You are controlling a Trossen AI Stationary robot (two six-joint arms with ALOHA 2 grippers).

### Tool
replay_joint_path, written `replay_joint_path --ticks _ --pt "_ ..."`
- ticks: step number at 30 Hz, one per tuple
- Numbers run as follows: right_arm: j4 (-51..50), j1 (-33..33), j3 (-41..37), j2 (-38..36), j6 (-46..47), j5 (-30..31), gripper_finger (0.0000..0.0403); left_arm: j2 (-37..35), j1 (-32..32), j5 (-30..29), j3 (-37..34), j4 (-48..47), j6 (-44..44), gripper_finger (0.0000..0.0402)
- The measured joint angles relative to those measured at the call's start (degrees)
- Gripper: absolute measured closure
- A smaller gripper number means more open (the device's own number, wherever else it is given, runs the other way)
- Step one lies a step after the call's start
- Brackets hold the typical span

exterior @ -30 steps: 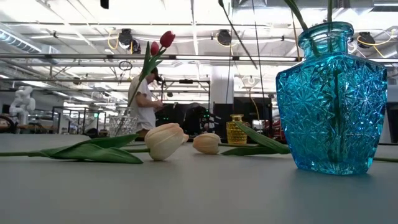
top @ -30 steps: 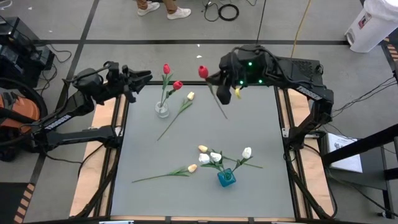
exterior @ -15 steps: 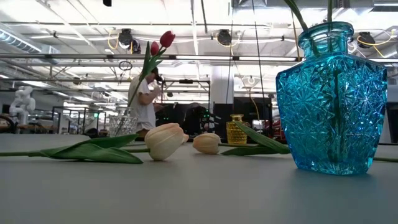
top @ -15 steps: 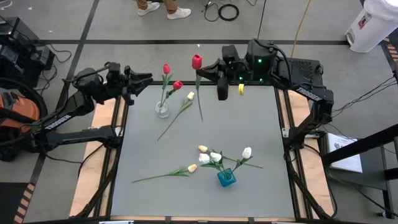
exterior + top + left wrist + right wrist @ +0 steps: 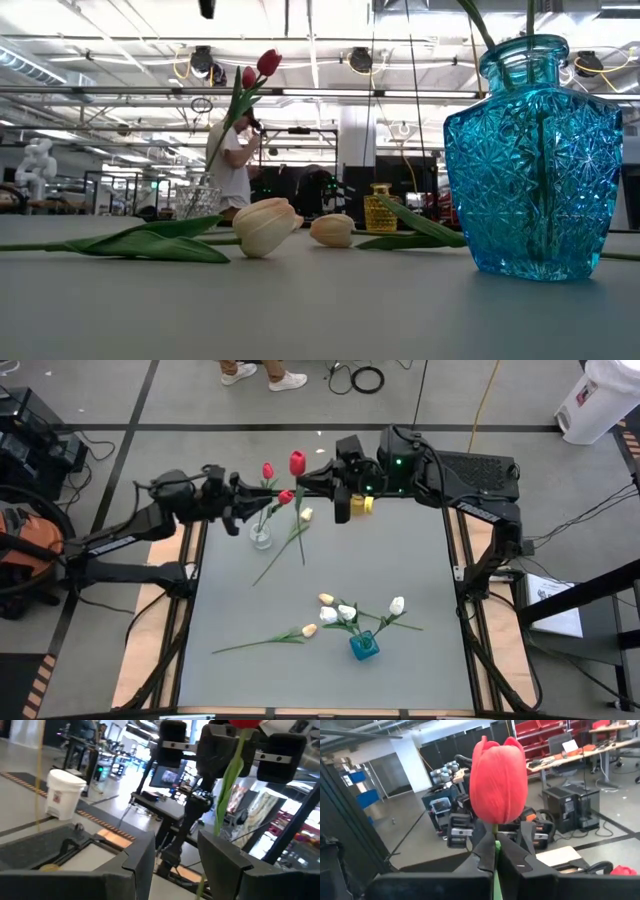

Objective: Sort flowers into vase by color
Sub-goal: Put the red tulip into the transparent vase

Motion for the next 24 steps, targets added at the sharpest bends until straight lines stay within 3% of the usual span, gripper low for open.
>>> replay_joint_path --ticks 24 --pt "-0.85 0.12 0.00 0.03 -0.28 0.15 0.0403 10.41 -8.01 -0.22 -0.02 18.42 -0.55 0.0246"
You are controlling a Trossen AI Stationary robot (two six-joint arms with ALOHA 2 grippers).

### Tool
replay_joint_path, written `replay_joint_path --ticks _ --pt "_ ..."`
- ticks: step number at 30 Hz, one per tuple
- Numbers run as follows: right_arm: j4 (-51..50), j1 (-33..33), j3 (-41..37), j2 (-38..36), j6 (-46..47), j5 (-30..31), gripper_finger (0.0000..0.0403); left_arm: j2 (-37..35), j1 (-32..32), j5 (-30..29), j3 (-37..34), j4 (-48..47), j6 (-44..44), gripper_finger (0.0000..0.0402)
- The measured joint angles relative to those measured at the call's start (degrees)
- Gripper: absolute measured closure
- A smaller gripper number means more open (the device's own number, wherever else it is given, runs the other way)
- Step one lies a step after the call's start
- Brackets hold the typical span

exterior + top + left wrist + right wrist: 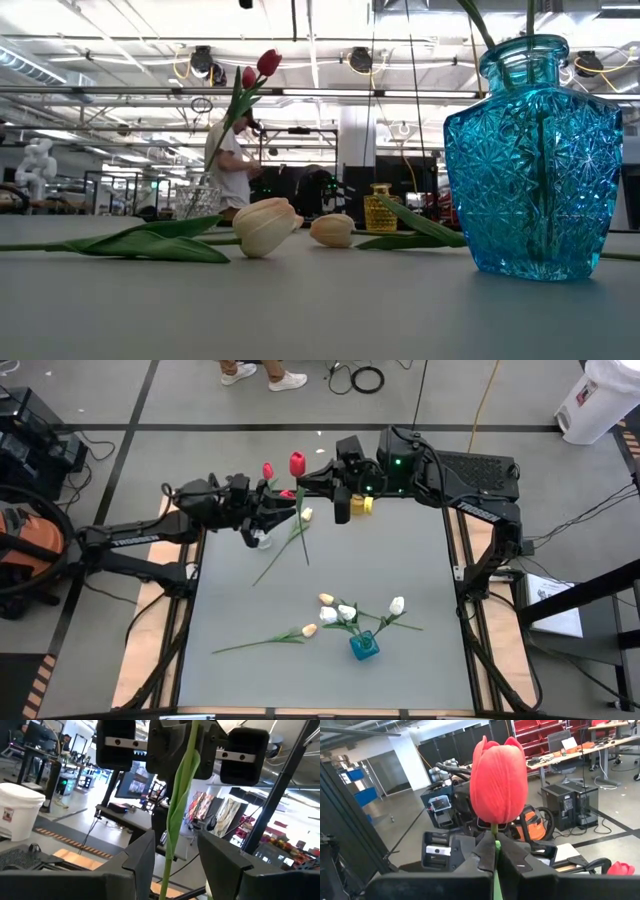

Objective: Sort flowers into vase by color
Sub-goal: Put the red tulip into the transparent vase

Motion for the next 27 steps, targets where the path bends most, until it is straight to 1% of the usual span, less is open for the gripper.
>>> replay_joint_path --ticks 10,21,24,27 --pt "-0.16 2.08 0.07 1.27 0.01 -0.17 0.0403 1.04 -0.70 -0.40 0.00 2.43 -1.40 0.0246" --pt "-1.01 2.29 -0.02 2.57 0.00 -0.18 0.0403 1.02 -0.68 -0.50 0.00 3.04 -1.40 0.0247" --pt "-0.82 2.29 -0.01 2.62 0.00 -0.20 0.0403 1.04 -0.68 -0.51 0.00 3.01 -1.38 0.0257" --pt "-0.85 2.29 0.00 2.64 -0.05 -0.17 0.0403 1.02 -0.68 -0.50 0.00 2.95 -1.38 0.0282"
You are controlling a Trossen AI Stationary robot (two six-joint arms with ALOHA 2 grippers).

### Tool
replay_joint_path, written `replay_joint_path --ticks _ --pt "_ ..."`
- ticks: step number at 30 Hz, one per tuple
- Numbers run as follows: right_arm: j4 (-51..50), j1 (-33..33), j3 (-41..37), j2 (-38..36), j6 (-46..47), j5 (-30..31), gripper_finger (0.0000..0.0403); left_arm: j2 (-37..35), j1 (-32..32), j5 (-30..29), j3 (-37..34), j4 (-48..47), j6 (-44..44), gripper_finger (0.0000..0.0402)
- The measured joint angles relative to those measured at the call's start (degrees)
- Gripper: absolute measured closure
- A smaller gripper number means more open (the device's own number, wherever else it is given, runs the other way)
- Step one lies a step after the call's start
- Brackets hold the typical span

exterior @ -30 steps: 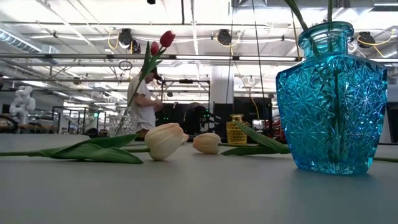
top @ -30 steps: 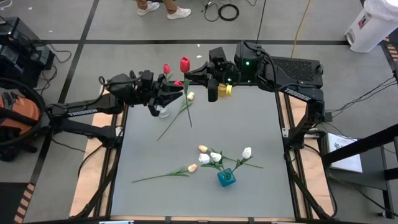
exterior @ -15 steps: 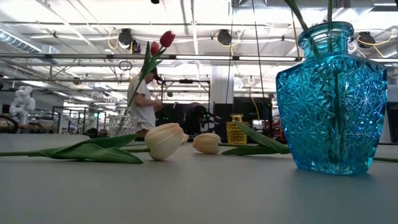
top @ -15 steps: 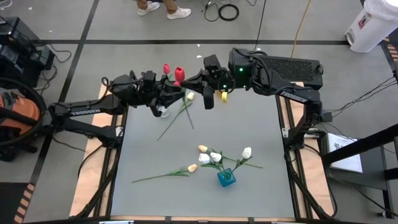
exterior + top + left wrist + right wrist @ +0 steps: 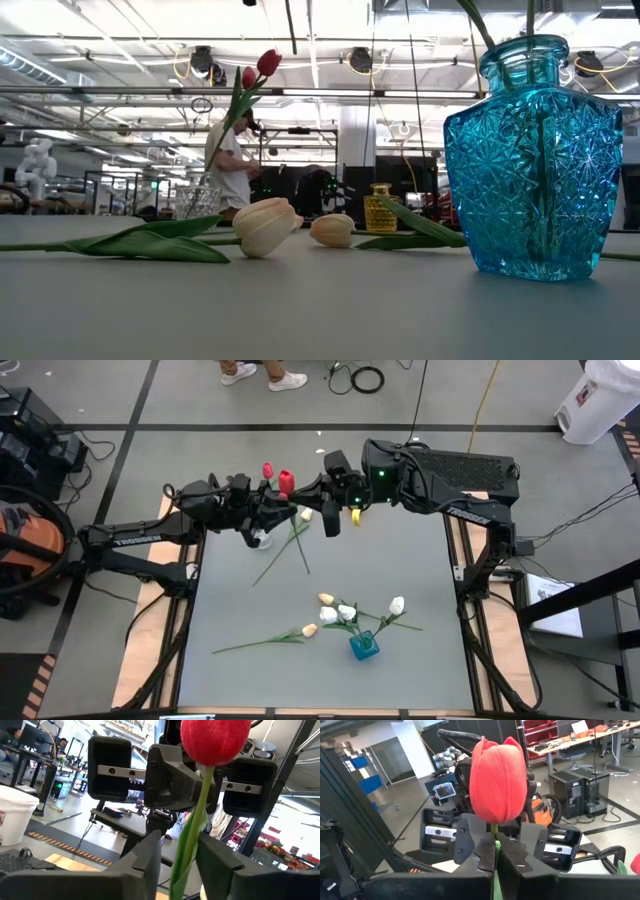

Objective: Sort flowers into vase by color
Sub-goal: Put the red tulip into the transparent vase

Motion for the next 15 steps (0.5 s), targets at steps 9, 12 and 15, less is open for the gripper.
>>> replay_joint_path --ticks 9,12,15 --pt "-0.13 -0.11 0.00 0.00 -0.20 0.37 0.0403 0.00 -0.02 0.09 0.02 0.07 2.06 0.0390" --pt "-0.26 -0.11 0.00 0.00 -0.20 0.37 0.0403 0.00 -0.02 0.13 0.02 0.04 2.48 0.0391" --pt "-0.37 -0.09 0.00 0.00 -0.20 0.35 0.0403 0.00 -0.02 0.13 0.00 -0.07 3.50 0.0391"
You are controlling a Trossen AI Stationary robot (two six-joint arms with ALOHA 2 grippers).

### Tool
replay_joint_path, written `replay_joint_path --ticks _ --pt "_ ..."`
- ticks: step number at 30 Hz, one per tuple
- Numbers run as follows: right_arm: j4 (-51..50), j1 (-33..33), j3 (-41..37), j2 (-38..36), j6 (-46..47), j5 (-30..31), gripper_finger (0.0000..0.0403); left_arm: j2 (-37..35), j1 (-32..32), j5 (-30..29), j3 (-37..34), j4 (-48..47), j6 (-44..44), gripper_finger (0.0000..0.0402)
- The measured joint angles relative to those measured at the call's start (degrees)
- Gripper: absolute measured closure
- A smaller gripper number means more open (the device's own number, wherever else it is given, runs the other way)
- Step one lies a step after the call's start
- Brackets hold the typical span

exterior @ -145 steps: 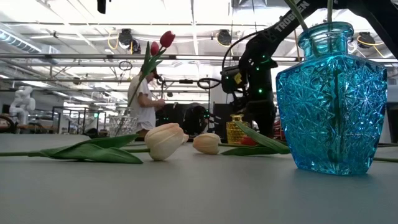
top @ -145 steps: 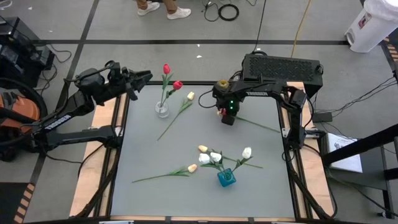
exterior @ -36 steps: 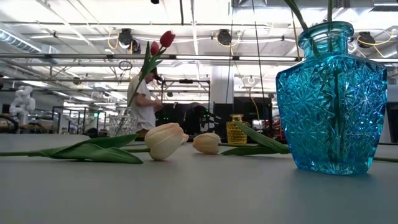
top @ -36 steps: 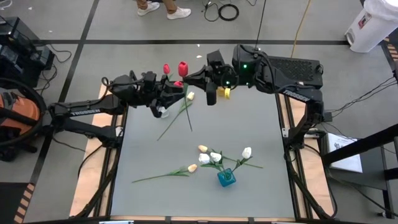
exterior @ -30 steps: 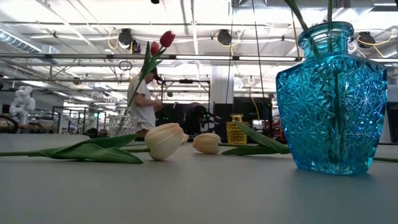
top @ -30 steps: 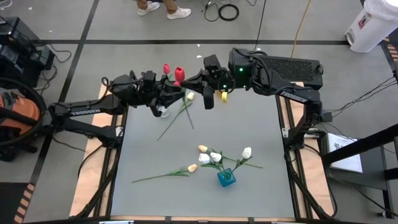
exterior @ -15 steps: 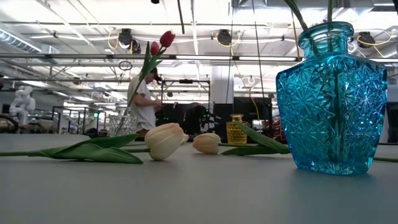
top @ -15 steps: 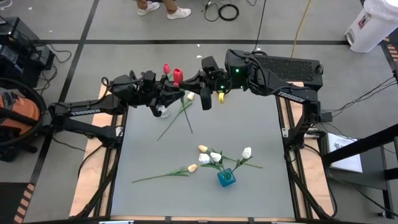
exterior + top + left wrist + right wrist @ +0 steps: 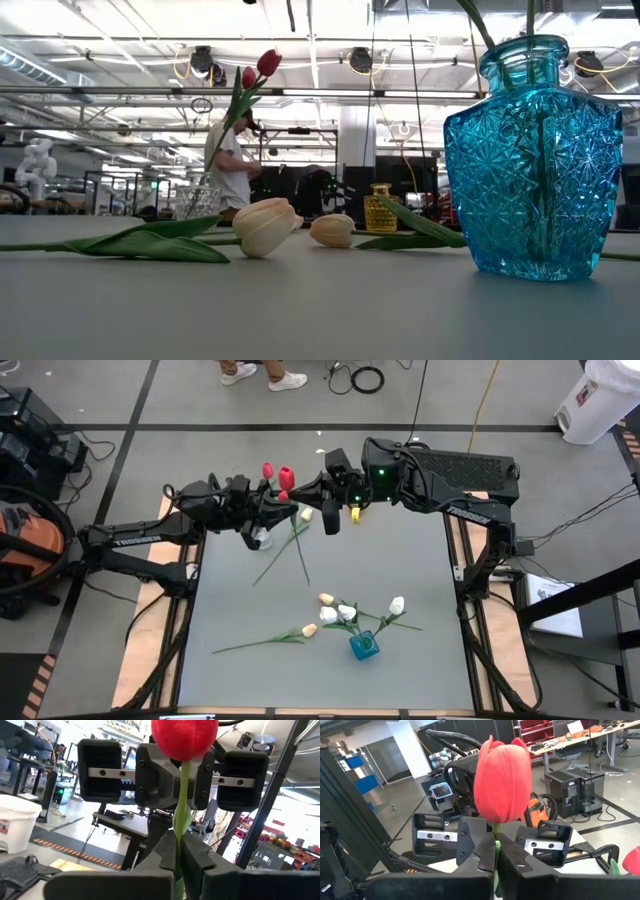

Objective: Sort flowers into vase by color
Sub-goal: Put the red tulip into the transparent vase

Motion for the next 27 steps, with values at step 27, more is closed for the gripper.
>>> replay_joint_path --ticks 27 --pt "-4.93 -0.36 0.00 -2.41 -3.01 0.77 0.0285 -17.42 0.58 -18.93 0.00 -27.20 11.88 0.0394"
